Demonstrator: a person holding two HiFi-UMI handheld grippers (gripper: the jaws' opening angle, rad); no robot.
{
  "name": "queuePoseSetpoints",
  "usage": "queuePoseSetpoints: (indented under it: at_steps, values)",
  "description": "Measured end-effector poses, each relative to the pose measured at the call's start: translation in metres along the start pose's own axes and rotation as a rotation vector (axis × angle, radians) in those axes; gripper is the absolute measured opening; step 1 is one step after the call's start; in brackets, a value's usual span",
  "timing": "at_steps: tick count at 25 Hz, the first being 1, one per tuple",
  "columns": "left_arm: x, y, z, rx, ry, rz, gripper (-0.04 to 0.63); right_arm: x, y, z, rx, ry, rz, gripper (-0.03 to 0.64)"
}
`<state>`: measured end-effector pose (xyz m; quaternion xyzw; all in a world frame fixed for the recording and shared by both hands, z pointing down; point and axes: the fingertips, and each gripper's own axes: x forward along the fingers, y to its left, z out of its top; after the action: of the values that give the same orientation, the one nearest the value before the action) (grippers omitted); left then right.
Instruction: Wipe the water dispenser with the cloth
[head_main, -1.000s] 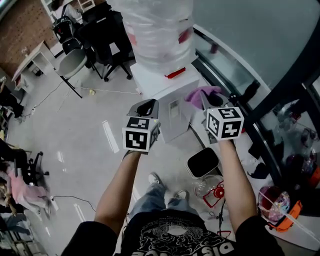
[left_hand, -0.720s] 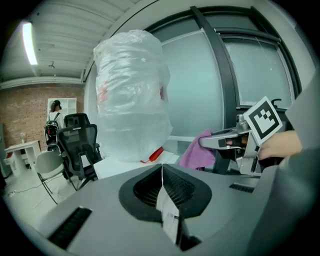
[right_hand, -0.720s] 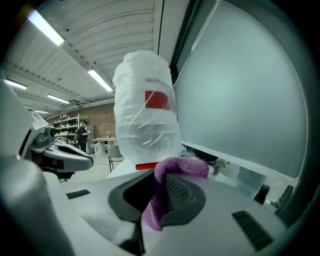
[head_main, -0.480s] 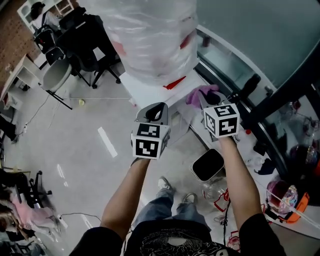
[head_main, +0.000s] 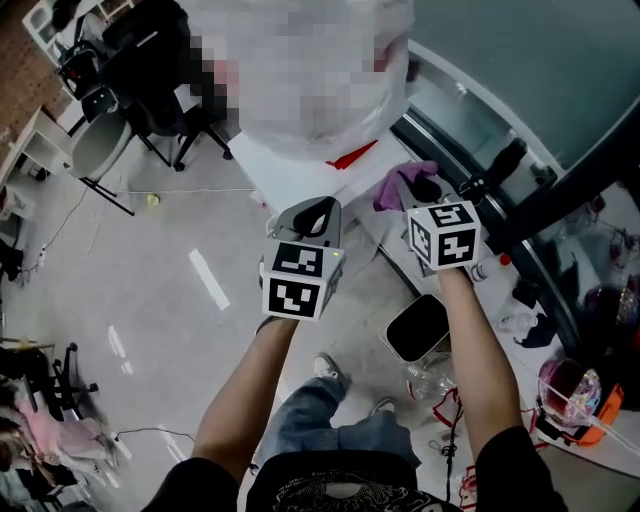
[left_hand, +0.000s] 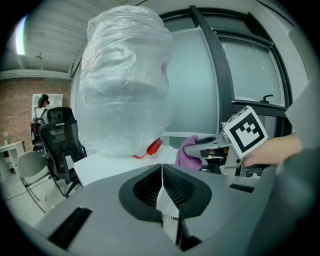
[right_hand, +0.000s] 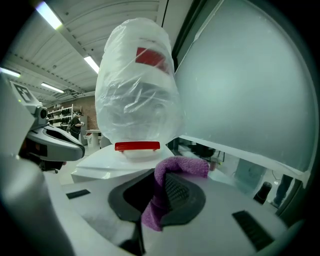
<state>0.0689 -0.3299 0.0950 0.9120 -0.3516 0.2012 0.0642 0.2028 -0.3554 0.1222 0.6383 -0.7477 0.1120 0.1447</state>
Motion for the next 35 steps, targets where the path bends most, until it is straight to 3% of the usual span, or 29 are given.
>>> queuePoseSetpoints:
  at_steps: [8, 18, 35]
  values:
    - [-0.005, -0.02, -0.027, -0.007, -0.054, 0.05, 0.028, 0.009, 0.003, -0.028, -0.017, -0.056, 0.049, 0.032]
    - [0.022, -0.033, -0.111, -0.012, -0.068, 0.099, 0.028, 0.032, 0.006, -0.089, -0.05, -0.112, 0.081, 0.032]
    - [0.085, -0.032, -0.242, 0.003, -0.118, 0.109, 0.028, 0.078, 0.009, -0.211, -0.072, -0.171, 0.07, 0.032]
